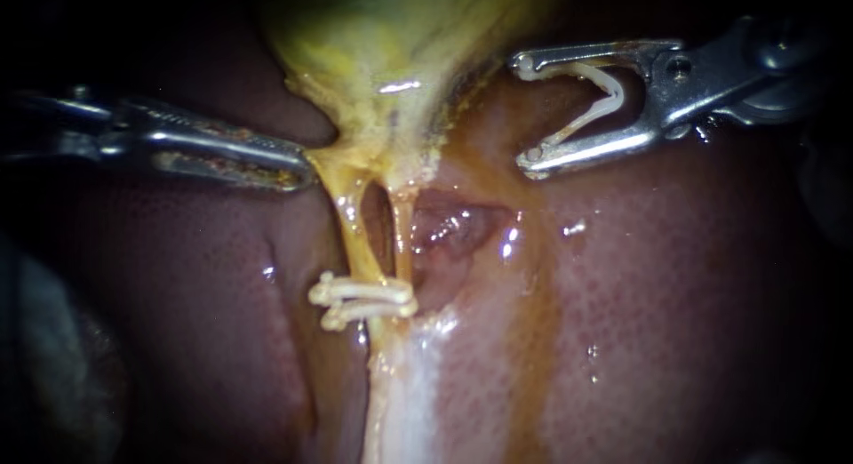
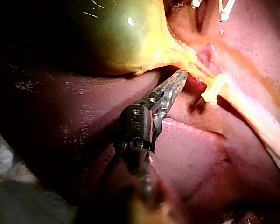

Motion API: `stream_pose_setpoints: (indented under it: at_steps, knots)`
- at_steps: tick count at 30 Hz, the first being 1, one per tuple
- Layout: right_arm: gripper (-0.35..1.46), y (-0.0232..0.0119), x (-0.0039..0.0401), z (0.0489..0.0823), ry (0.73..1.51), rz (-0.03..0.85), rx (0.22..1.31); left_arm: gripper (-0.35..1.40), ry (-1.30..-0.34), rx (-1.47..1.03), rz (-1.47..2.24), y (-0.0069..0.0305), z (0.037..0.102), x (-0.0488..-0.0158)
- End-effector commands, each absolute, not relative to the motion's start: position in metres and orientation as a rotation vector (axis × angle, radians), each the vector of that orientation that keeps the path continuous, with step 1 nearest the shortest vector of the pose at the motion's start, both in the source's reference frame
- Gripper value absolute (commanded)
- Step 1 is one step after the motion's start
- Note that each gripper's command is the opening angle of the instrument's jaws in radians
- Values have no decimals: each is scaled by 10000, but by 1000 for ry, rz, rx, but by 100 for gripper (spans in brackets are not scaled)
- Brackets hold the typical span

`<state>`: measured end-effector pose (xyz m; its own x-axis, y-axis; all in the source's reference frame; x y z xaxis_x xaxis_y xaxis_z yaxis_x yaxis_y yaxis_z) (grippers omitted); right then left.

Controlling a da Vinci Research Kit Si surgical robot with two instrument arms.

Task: Clipping third clip left tube

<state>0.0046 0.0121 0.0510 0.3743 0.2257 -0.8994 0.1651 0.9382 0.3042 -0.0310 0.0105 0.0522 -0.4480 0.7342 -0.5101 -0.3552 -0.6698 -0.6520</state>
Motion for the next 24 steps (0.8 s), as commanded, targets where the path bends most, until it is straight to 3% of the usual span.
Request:
stream_pose_setpoints:
  at_steps: [1, 15, 24]
  knots:
    - [50, 118, 49, 510, 1198, 30, 375, -35, -606, -1063, 2139, 104, 523, -310]
    - [49, 34, 140, 525, 1176, 202, 646, -35, -603, -1063, 2140, 105, 526, -308]
    - [49, 19, 161, 558, 1148, 296, 738, -35, -603, -1063, 2140, 105, 526, -307]
